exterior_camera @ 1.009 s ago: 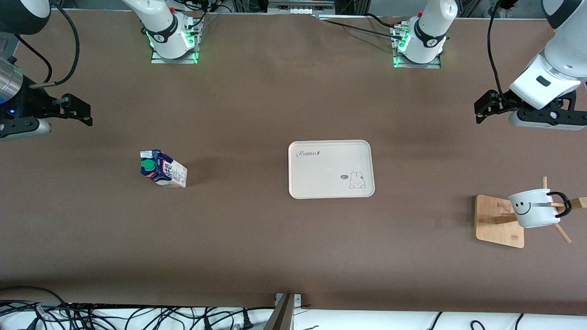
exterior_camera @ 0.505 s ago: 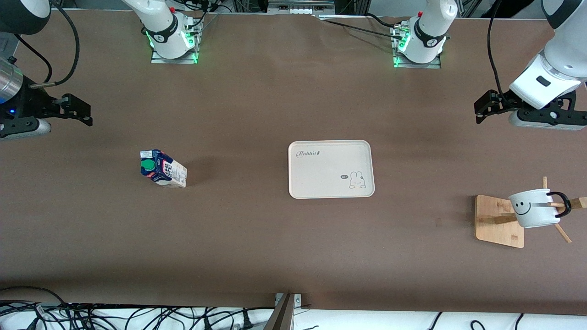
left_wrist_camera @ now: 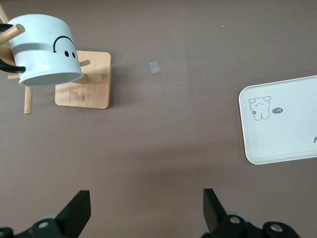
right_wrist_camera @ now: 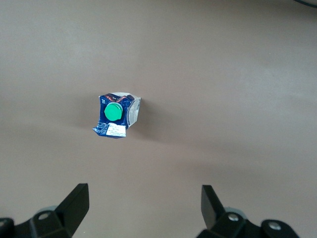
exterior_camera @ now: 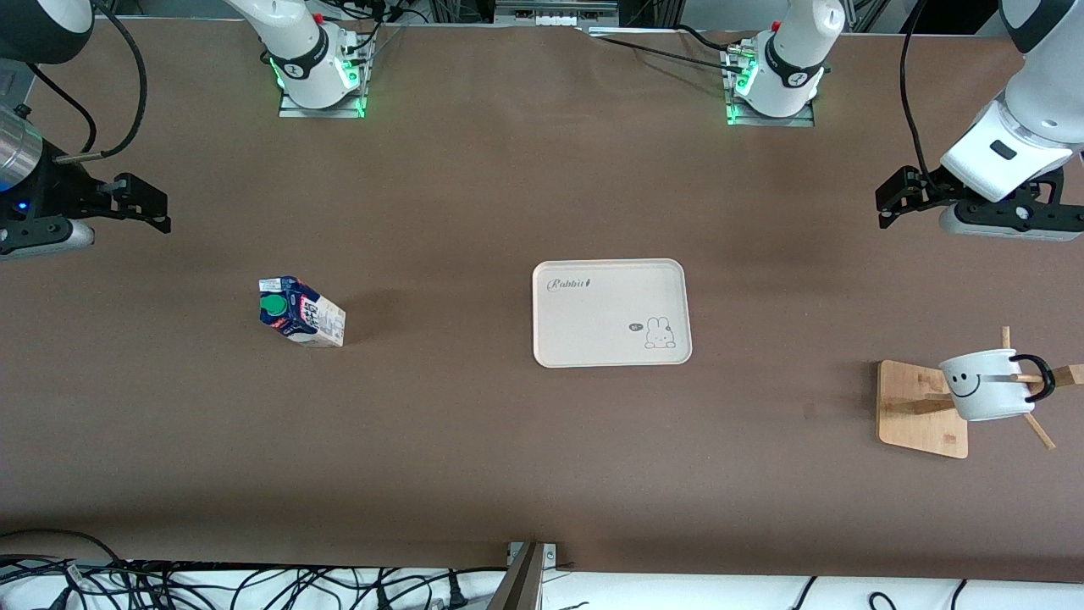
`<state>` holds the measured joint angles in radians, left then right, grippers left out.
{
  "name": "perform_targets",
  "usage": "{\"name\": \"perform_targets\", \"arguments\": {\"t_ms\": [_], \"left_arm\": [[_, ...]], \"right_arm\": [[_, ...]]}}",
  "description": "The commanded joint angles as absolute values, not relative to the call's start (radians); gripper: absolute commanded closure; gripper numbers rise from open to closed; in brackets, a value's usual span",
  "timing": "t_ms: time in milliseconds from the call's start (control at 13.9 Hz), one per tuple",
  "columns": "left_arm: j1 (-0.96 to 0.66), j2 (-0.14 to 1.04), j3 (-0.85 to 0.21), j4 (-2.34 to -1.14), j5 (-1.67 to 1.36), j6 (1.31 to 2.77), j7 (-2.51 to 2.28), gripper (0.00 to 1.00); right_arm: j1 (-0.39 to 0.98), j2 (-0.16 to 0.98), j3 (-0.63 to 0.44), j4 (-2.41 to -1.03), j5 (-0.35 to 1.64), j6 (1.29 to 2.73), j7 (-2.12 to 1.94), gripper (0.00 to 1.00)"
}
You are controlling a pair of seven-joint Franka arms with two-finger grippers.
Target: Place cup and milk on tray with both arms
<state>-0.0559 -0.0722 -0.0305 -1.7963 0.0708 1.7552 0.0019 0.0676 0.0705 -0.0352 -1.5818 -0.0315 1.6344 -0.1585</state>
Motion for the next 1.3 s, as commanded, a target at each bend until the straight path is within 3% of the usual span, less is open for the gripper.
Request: {"name": "perform_targets", "arguments": {"t_ms": [0, 1226], "left_arm": [[-0.058, -0.057, -0.032, -1.759, 0.063, 1.732, 0.003, 0.0], [-0.058, -0.057, -0.035, -1.759, 0.064, 1.73, 0.002, 0.0]], "right_arm": [[0.058, 0.067, -0.029, -1.575, -0.014, 1.621, -0.155, 0.0], [0.058, 0.067, -0.029, -1.574, -0.012, 1.629, -0.17, 0.0]]}}
